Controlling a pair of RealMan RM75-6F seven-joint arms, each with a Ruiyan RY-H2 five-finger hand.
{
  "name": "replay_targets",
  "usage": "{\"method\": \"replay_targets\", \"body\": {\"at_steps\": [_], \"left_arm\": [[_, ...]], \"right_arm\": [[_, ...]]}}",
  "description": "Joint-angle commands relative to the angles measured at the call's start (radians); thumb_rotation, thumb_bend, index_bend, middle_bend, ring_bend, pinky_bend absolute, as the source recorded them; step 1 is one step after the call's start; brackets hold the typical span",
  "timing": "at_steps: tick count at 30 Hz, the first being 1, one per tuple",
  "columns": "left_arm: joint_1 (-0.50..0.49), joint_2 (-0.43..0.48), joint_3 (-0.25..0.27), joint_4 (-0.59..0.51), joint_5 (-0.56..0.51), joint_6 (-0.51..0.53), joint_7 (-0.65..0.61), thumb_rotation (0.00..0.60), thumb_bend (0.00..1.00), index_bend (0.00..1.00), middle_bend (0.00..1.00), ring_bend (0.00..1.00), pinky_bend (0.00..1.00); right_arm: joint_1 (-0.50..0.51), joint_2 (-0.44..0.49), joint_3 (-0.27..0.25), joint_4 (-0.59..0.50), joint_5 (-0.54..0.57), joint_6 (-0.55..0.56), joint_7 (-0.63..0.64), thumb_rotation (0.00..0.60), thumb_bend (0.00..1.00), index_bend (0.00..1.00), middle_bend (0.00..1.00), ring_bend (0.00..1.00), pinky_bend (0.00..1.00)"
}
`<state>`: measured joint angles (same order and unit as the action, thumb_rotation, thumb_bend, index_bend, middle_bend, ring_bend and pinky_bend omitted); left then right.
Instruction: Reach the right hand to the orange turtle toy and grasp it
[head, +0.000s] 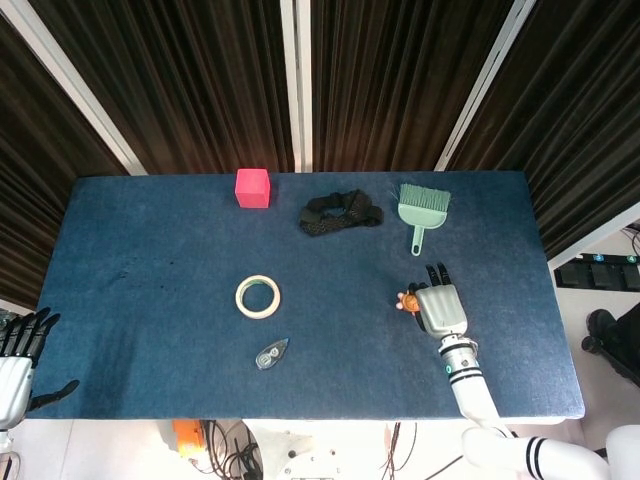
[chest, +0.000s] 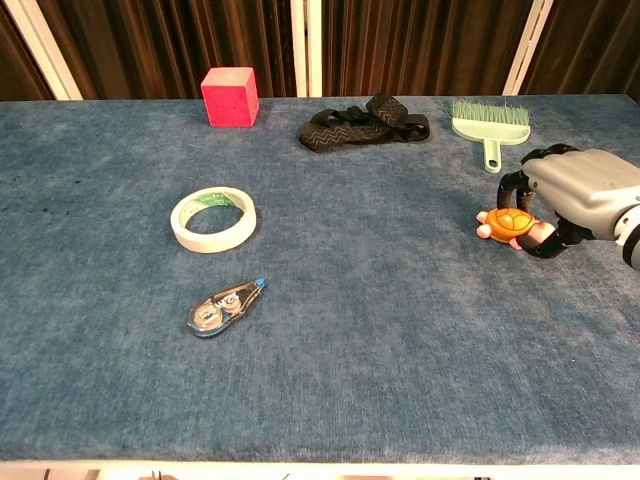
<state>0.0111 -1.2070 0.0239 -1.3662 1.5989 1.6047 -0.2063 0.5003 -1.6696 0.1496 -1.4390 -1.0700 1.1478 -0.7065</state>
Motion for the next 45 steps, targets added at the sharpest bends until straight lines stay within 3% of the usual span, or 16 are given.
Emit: {"method": "replay_targets", "body": {"at_steps": [1, 6, 10, 13, 15, 18, 20, 25, 29, 39, 45], "left_arm": [[0.001, -0.001, 0.0, 0.003, -0.001, 0.001, -0.004, 0.6, 0.0, 0.08, 0.0, 0.0, 0.01], [0.002, -0.003, -0.001, 0.009, -0.001, 0.002, -0.009, 0.6, 0.0, 0.08, 0.0, 0.0, 0.02], [0.001, -0.005, 0.0, 0.011, 0.0, 0.002, -0.01, 0.6, 0.0, 0.08, 0.0, 0.0, 0.01], [0.002, -0.005, 0.0, 0.011, 0.001, 0.003, -0.01, 0.6, 0.0, 0.08, 0.0, 0.0, 0.02], [0.002, -0.004, 0.0, 0.011, 0.001, 0.003, -0.01, 0.6, 0.0, 0.08, 0.0, 0.0, 0.02], [0.001, -0.004, 0.001, 0.01, 0.001, 0.001, -0.009, 0.6, 0.0, 0.08, 0.0, 0.0, 0.02], [0.0, -0.005, 0.001, 0.009, 0.003, 0.0, -0.007, 0.6, 0.0, 0.08, 0.0, 0.0, 0.02], [0.0, -0.004, 0.001, 0.006, 0.003, 0.0, -0.003, 0.6, 0.0, 0.08, 0.0, 0.0, 0.02], [0.0, -0.003, 0.001, 0.004, 0.003, 0.0, -0.003, 0.6, 0.0, 0.08, 0.0, 0.0, 0.02], [0.0, -0.004, 0.001, 0.01, 0.001, -0.003, -0.012, 0.6, 0.0, 0.08, 0.0, 0.0, 0.02], [0.001, -0.003, 0.001, 0.013, 0.0, -0.003, -0.017, 0.6, 0.0, 0.08, 0.0, 0.0, 0.02]], "right_arm": [[-0.001, -0.02, -0.005, 0.024, -0.015, 0.019, 0.009, 0.6, 0.34, 0.72, 0.66, 0.19, 0.0], [-0.006, -0.053, -0.01, 0.076, -0.072, 0.067, 0.052, 0.6, 0.39, 0.94, 0.82, 0.3, 0.0], [-0.011, -0.067, -0.012, 0.107, -0.119, 0.096, 0.098, 0.6, 0.42, 1.0, 0.87, 0.35, 0.0], [-0.012, -0.052, -0.016, 0.099, -0.117, 0.08, 0.104, 0.6, 0.3, 0.86, 0.8, 0.32, 0.0], [-0.012, -0.027, -0.018, 0.073, -0.103, 0.057, 0.1, 0.6, 0.15, 0.61, 0.58, 0.22, 0.0], [-0.011, 0.006, -0.015, 0.033, -0.088, 0.039, 0.088, 0.6, 0.08, 0.31, 0.35, 0.08, 0.0], [-0.01, 0.021, -0.016, 0.017, -0.08, 0.032, 0.076, 0.6, 0.06, 0.21, 0.27, 0.02, 0.0], [-0.009, 0.039, -0.015, -0.017, -0.057, 0.022, 0.057, 0.6, 0.07, 0.17, 0.24, 0.0, 0.0], [-0.009, 0.042, -0.016, -0.023, -0.053, 0.025, 0.053, 0.6, 0.12, 0.2, 0.27, 0.0, 0.0], [0.001, 0.017, -0.018, 0.012, -0.067, 0.027, 0.059, 0.6, 0.31, 0.55, 0.46, 0.07, 0.0], [0.007, -0.006, -0.02, 0.044, -0.068, 0.026, 0.05, 0.6, 0.33, 0.69, 0.56, 0.14, 0.0]]}}
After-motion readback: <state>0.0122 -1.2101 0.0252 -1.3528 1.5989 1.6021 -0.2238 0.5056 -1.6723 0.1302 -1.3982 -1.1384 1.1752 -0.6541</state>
